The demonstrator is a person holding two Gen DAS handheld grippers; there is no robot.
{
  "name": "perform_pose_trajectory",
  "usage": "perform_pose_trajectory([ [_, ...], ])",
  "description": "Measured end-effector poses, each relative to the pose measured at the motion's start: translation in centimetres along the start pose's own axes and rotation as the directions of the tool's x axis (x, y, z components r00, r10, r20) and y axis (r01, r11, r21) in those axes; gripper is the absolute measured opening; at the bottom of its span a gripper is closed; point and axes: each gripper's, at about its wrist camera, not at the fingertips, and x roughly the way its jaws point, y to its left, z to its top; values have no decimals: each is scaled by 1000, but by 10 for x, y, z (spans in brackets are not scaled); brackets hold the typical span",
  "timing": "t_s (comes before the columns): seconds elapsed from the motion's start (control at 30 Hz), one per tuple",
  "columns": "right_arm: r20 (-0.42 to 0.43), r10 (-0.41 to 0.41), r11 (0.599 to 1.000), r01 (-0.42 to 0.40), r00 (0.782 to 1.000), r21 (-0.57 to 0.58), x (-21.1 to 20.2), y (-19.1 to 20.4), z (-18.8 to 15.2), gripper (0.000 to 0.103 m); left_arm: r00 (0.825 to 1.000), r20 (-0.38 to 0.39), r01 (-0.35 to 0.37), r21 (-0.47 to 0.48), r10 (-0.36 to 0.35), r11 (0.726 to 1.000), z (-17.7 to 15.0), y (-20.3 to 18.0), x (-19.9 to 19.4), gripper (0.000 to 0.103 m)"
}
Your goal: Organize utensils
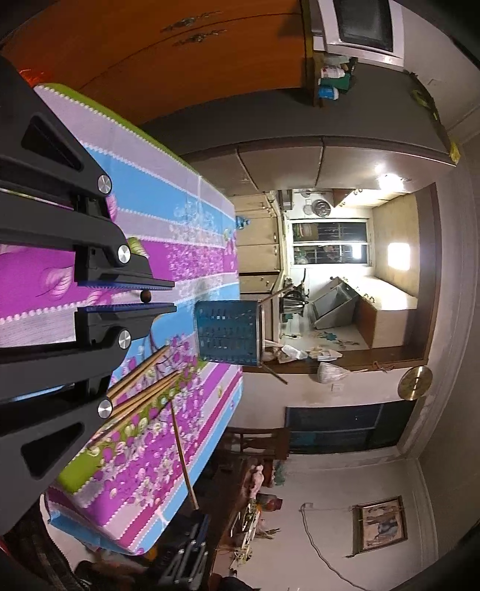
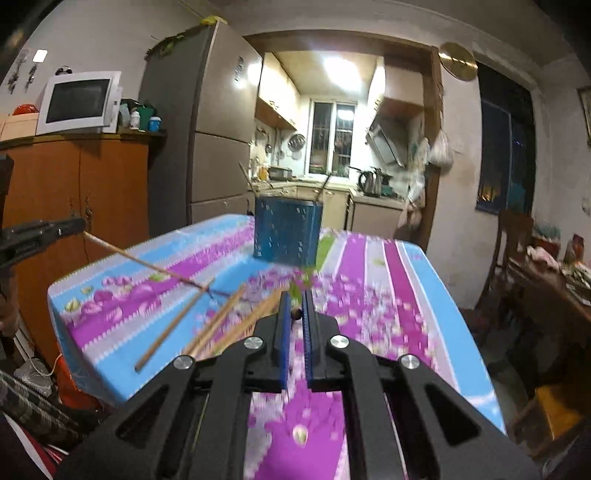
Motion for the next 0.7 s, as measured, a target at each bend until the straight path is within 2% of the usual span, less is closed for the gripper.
perform_pose_trajectory([
  [0.1,-11,51,999,-51,999,20,12,-6,19,5,1000,10,6,11,-6,1000,12,2,6,8],
  [0.33,-38,101,994,-99,994,56,44,-25,66,5,999,15,38,29,-38,999,46,8,28,8],
  [0.7,-54,92,995,-90,994,42,66,-33,98,5,996,-2,95,8,-95,995,89,27,71,8],
])
